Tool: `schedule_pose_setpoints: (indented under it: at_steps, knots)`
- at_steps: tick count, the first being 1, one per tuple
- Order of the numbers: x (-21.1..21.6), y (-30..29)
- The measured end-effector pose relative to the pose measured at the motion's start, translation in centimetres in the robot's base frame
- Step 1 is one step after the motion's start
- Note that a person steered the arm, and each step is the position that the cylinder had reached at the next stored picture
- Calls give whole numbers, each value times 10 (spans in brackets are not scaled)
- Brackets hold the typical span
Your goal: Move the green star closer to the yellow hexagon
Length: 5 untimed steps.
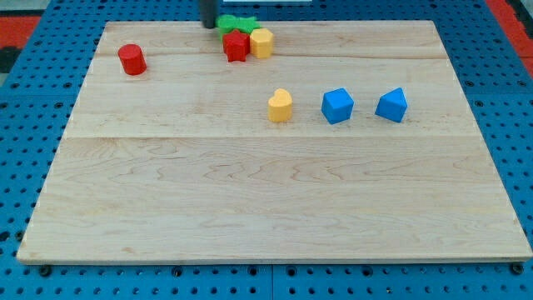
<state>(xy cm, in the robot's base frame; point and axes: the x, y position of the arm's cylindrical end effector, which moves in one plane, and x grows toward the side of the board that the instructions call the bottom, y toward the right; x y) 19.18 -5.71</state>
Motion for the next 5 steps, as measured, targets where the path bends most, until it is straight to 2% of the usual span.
schedule_pose_setpoints:
  at_steps: [2,3,5]
  knots:
    - [1,80]
    - [14,126]
    - [77,109]
